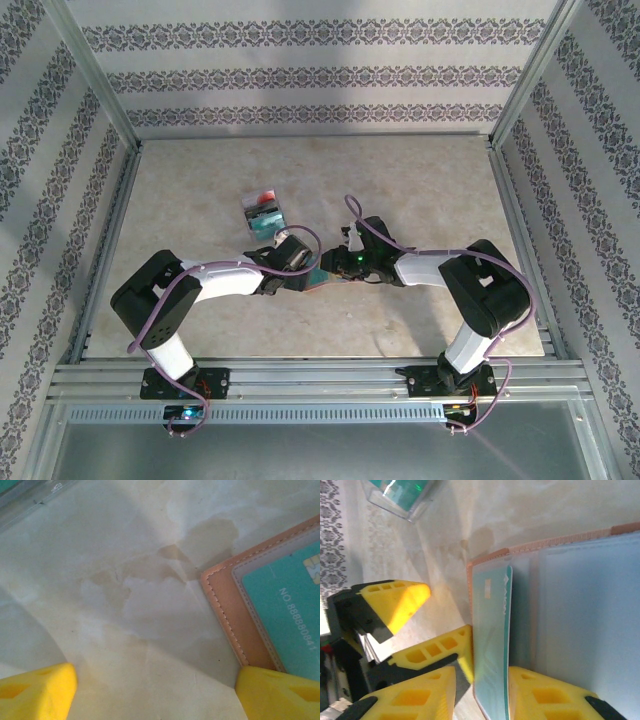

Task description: Take the credit cards out of the card holder

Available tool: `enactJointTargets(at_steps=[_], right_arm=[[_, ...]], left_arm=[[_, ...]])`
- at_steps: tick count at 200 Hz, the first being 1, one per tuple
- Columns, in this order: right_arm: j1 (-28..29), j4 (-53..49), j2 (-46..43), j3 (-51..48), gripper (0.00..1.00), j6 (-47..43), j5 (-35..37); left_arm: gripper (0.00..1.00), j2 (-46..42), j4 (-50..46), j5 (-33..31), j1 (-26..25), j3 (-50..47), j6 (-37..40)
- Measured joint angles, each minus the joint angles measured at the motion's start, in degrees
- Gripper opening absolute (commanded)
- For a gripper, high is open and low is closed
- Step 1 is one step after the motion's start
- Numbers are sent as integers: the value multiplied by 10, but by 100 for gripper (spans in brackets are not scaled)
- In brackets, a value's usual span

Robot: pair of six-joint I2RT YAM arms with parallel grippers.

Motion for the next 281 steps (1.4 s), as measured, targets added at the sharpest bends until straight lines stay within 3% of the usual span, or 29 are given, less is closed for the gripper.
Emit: enactJointTargets(at_steps=[41,132,234,281], right_arm=[[-3,27,20,0,30,10,-9],[-19,70,10,-29,17,33,-37],[-41,92,-13,-55,18,47,-54],[-49,97,-16,-63,13,49,-55]], left_arm=[[86,0,-2,2,0,1,0],[87,1,-9,5,3,5,6],[87,2,-11,4,3,7,8],[87,2,-12,4,3,7,8]])
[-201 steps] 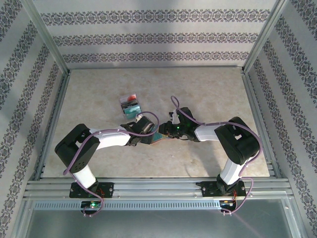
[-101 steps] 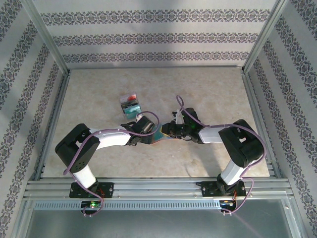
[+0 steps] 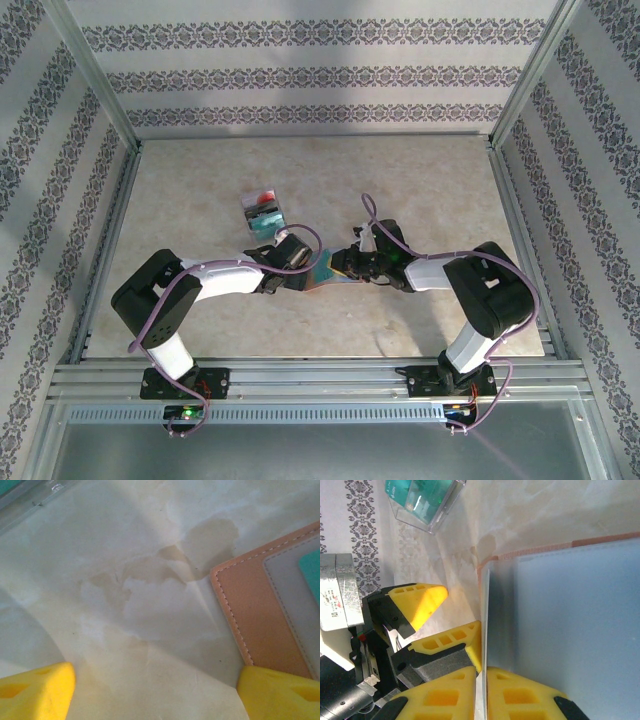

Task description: Take the credit cards out of the card holder

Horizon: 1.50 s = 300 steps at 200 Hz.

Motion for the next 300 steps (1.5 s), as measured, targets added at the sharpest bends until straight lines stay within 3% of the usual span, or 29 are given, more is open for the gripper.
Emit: enactJointTargets(at_steps=[115,181,263,300], right_arm=[[-26,-10,-27,-17,1,-8,1],[-34,-103,-66,-17,0,-68,25],[-41,-246,-155,7,0,-168,63],[-37,-293,-204,16,0,-221,58]], left_arm=[[88,0,-1,-2,0,0,1],[89,-11,-8,-6,0,0,15],[92,-121,-24,-1,0,28,80],[91,-183,3,74,7,19,145]])
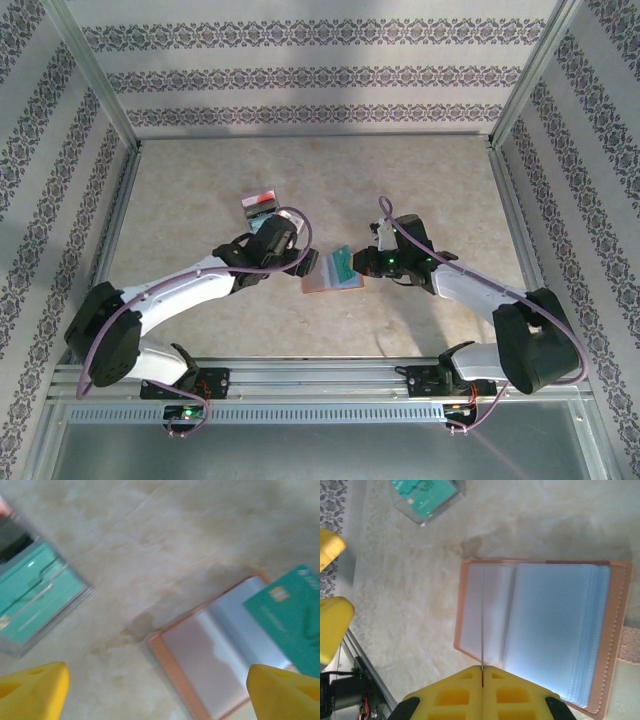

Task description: Take the credit cards out of the card holder

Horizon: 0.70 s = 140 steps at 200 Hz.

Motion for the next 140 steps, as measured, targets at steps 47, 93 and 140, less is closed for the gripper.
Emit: enactJointTargets(at_steps=[47,93,140], right_arm=[[25,-35,-50,21,0,-70,-50],[35,-43,-70,25,0,-106,-108],[42,-42,-72,27,0,-121,-156]], left_arm=[[87,-54,44,172,33,-20,68],[79,-55,54,337,84,-29,82],[74,-54,64,469,106,-39,81]])
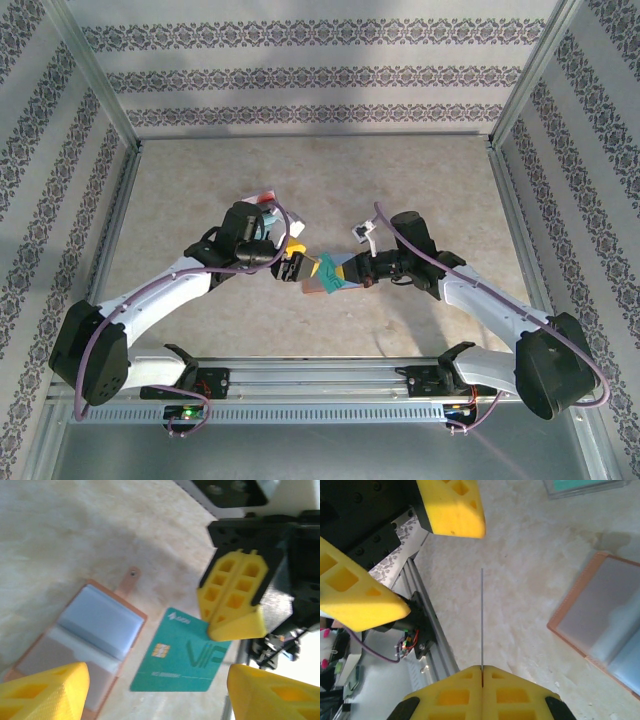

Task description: Take the credit cards out of the card holder

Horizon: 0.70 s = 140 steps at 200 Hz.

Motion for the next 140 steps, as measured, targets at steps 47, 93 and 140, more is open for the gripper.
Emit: enactJointTargets(at_steps=[47,93,140], right_arm=[[9,2,-6,10,0,-4,-37],[10,7,-11,19,0,-6,-51],[8,9,-12,19,23,-5,-34]], left_arm=[[69,14,0,56,0,0,3],[27,33,12,97,0,0,-6],[0,33,38,141,1,-6,-22]])
